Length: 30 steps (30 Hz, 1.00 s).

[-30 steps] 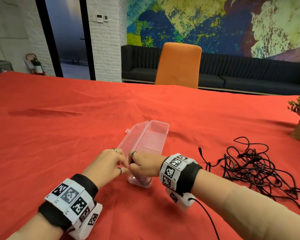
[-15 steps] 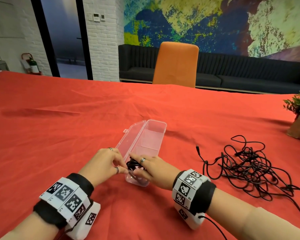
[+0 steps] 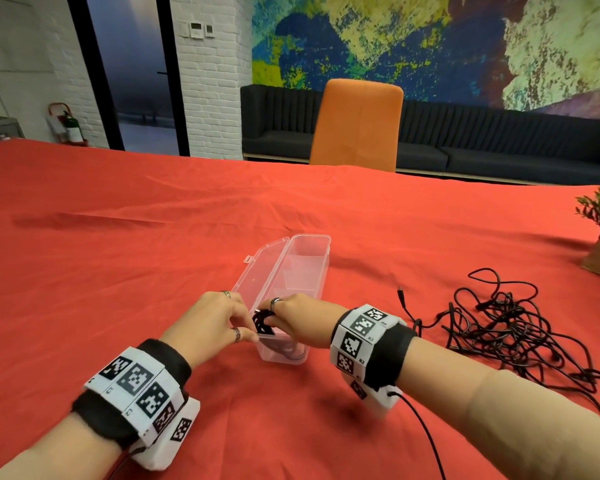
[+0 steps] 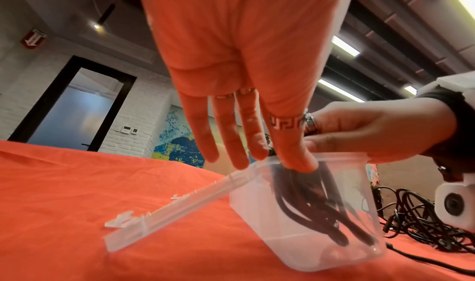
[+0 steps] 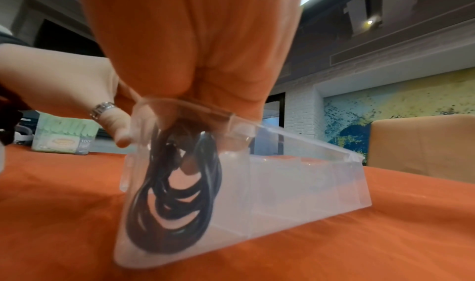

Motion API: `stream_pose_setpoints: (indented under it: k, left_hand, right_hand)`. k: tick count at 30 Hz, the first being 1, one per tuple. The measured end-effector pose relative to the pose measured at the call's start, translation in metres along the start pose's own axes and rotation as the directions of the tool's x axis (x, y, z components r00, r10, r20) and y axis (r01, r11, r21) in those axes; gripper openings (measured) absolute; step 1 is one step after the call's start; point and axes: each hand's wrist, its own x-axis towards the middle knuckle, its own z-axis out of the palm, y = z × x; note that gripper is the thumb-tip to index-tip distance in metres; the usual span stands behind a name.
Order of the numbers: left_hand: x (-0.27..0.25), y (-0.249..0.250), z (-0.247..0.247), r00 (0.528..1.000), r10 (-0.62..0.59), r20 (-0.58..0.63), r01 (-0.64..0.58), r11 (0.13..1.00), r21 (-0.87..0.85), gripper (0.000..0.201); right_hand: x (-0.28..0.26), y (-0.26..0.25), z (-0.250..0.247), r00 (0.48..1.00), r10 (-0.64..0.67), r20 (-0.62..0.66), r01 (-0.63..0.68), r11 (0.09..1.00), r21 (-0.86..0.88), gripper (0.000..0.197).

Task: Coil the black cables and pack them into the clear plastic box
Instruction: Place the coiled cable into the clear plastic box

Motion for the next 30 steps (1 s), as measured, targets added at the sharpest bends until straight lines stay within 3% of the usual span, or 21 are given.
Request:
stream_pose_setpoints:
  k: [6,14,22,25,28,30]
  left_hand:
    - [0.001,0.002,0.005,1.000,0.022,0.017,-0.023,0.996,0.083,0.009]
    - [0.002,0.012,0.009,0.998,0.058,0.020,-0.060,0.991,0.115,0.010]
    - [0.002,0.012,0.013,0.995,0.097,-0.013,-0.096,0.995,0.041,0.004]
    - [0.005,0.011,0.017,0.993,0.116,0.020,-0.117,0.991,0.062,0.003]
    - [0.005,0.009,0.016,0.994,0.099,0.050,-0.104,0.989,0.110,0.002]
    - [0.006,0.012,0.014,0.992,0.095,0.087,-0.107,0.982,0.157,0.004]
  right_hand:
    - [-0.003,0.004,-0.002,1.000,-0.010,0.010,0.010,0.998,-0.055,0.034]
    - [0.006,0.003,-0.001,0.991,0.028,0.133,0.003,0.973,-0.229,0.023]
    - [-0.001,0.002,0.000,0.994,-0.002,0.108,0.038,0.943,-0.331,0.036]
    - [-0.009,0.011,-0.003,0.996,0.004,0.093,0.015,0.979,-0.202,0.038]
    - [-0.018,0.020,-0.010,0.998,0.013,0.068,-0.021,0.992,0.125,0.043]
    - [-0.023,0.027,-0.017,0.999,0.048,0.024,-0.054,0.933,0.355,0.043]
